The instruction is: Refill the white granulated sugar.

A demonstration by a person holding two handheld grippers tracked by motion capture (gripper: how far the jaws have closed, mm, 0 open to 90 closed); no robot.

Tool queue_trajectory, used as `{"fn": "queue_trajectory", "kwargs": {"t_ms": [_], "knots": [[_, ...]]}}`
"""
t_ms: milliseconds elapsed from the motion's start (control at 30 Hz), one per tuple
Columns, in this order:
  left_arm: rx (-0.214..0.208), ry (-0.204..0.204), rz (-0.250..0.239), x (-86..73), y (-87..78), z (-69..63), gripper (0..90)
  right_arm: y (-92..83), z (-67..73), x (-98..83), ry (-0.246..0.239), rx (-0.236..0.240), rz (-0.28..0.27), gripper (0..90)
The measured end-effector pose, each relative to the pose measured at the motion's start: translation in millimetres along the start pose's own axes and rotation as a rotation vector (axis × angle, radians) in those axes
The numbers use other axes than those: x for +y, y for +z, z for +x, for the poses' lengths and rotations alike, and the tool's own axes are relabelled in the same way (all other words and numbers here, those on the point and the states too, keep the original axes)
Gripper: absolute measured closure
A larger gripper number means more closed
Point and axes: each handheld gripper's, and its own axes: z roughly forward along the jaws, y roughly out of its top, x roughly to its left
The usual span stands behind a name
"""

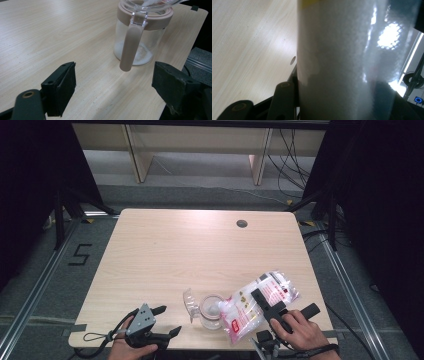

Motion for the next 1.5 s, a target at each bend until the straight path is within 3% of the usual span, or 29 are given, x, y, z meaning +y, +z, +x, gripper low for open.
{"fn": "queue_trajectory", "kwargs": {"t_ms": [400,433,800,867,900,1033,1067,1100,1167,1300,1333,1500], "knots": [[-0.001,0.002,-0.001,0.2,0.0,-0.1,18.9,-2.1,1.6,2.9,0.039,0.018,0.017,56.4],[-0.006,-0.003,-0.007,0.0,0.4,-0.1,18.9,-0.6,-0.1,1.8,-0.002,-0.003,-0.004,56.5],[-0.006,0.001,-0.003,0.0,0.3,-0.3,18.9,-1.9,0.8,1.3,0.014,-0.002,0.004,56.6],[-0.008,0.0,-0.006,-0.1,0.7,-0.1,18.9,-1.2,-1.3,1.7,-0.005,-0.001,-0.006,56.7],[-0.007,0.0,-0.006,-0.1,0.6,-0.1,18.9,-2.0,0.6,1.5,0.017,0.0,0.004,56.7],[-0.008,-0.001,-0.007,-0.1,0.8,-0.1,18.9,-2.1,0.4,1.7,0.013,-0.005,0.0,56.8],[-0.007,0.0,-0.006,-0.1,0.8,-0.1,18.9,-3.4,0.8,2.9,0.038,0.015,0.02,56.8],[-0.008,0.0,-0.006,-0.1,0.7,-0.2,18.9,-1.5,-1.6,1.9,-0.005,0.006,-0.002,56.9],[-0.008,-0.001,-0.007,-0.1,0.8,-0.2,18.9,-3.0,-0.1,2.5,0.028,0.014,0.016,56.9],[-0.002,0.006,0.001,0.0,0.9,-0.3,18.9,-2.1,-1.6,0.7,-0.005,0.0,-0.003,57.1],[-0.002,0.006,0.002,0.0,0.9,-0.3,18.9,-4.3,-0.2,1.8,0.037,0.012,0.021,57.2],[-0.009,0.006,-0.005,0.0,0.9,0.5,18.9,-4.1,-0.1,1.9,0.035,0.013,0.02,57.4]]}}
